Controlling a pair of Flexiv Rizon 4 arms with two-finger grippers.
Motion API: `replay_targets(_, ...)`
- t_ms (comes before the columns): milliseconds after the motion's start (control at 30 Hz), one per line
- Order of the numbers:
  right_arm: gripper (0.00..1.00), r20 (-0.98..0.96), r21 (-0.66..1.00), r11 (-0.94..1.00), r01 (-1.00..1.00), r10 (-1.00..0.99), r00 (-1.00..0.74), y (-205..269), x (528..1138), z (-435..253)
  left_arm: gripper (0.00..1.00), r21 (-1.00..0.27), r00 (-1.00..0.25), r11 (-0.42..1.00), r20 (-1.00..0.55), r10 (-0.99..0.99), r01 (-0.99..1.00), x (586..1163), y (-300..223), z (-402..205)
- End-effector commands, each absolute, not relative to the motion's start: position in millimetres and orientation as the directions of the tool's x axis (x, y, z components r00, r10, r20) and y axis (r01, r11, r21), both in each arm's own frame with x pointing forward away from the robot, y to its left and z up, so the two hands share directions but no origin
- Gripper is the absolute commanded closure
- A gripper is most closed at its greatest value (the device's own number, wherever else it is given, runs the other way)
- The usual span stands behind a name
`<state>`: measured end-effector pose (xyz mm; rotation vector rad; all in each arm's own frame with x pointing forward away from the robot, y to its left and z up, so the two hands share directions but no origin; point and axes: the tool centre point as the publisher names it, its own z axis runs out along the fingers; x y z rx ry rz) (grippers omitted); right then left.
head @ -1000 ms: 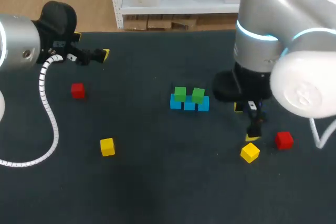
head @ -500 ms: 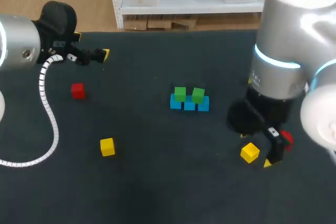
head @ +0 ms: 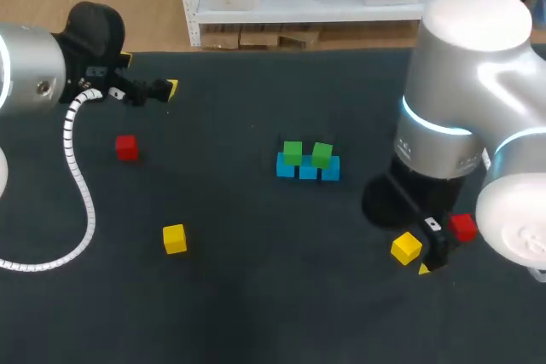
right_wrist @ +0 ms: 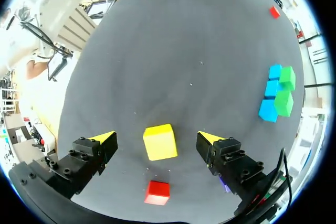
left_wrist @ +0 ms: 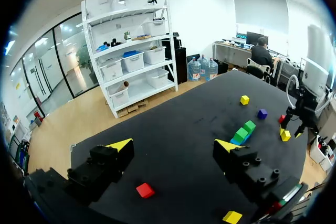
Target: Place the blue cubes, place green cubes on the blue cubes, place the yellow cubes on the green cubes, then place the red cubes on the yellow cubes, and place purple cube on the red cubes.
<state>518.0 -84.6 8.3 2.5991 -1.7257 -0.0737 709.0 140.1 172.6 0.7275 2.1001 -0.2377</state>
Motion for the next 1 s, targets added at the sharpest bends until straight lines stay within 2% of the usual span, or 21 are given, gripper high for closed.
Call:
replay_targets(33,0.05,0.014,0.037,-0.375,-0.926,-0.927,0.376,-82,527,-5,0.0,0.092,-0.443,0.807,-0.797,0.41,0.583,709,142,172)
replay_targets(100,0.06,0.02,0.034,-0.373,-0.927,-0.927,0.374,-82,528,-6,0.0,0.092,-0.443,0.807,-0.797,0.41,0.583,709,142,172)
replay_targets(133,0.17,0.019,0.034,-0.372,-0.927,-0.928,0.373,-82,528,-6,0.0,0.092,-0.443,0.807,-0.797,0.41,0.583,709,142,172)
replay_targets(200,0.51,0.022,0.028,-0.369,-0.929,-0.929,0.37,-81,529,-6,0.0,0.092,-0.443,0.807,-0.797,0.41,0.583,709,142,172)
replay_targets(267,0.59,0.023,0.023,-0.366,-0.93,-0.93,0.366,-81,529,-6,0.0,0.092,-0.443,0.807,-0.797,0.41,0.583,709,142,172)
replay_targets(300,0.68,0.019,0.023,-0.362,-0.932,-0.932,0.362,-81,530,-6,0.0,0.092,-0.443,0.807,-0.797,0.41,0.583,709,142,172)
replay_targets(333,0.93,0.014,0.021,-0.351,-0.936,-0.936,0.352,-81,530,-6,0.0,0.092,-0.443,0.807,-0.797,0.41,0.583,709,142,172)
replay_targets(367,1.0,0.018,0.016,-0.345,-0.939,-0.938,0.345,-81,531,-5,0.0,0.092,-0.443,0.807,-0.797,0.41,0.583,709,142,172)
replay_targets(467,1.0,0.089,0.013,-0.269,-0.963,-0.959,0.269,-83,537,-5,0.0,0.092,-0.443,0.807,-0.797,0.41,0.583,709,142,172)
replay_targets(700,1.0,0.062,0.064,-0.136,-0.989,-0.988,0.14,-79,547,23,0.0,0.092,-0.443,0.807,-0.797,0.41,0.583,709,142,172)
replay_targets(1000,1.0,0.045,-0.009,-0.136,-0.991,-0.99,0.135,-58,574,66,0.0,0.092,-0.443,0.807,-0.797,0.41,0.583,709,142,172)
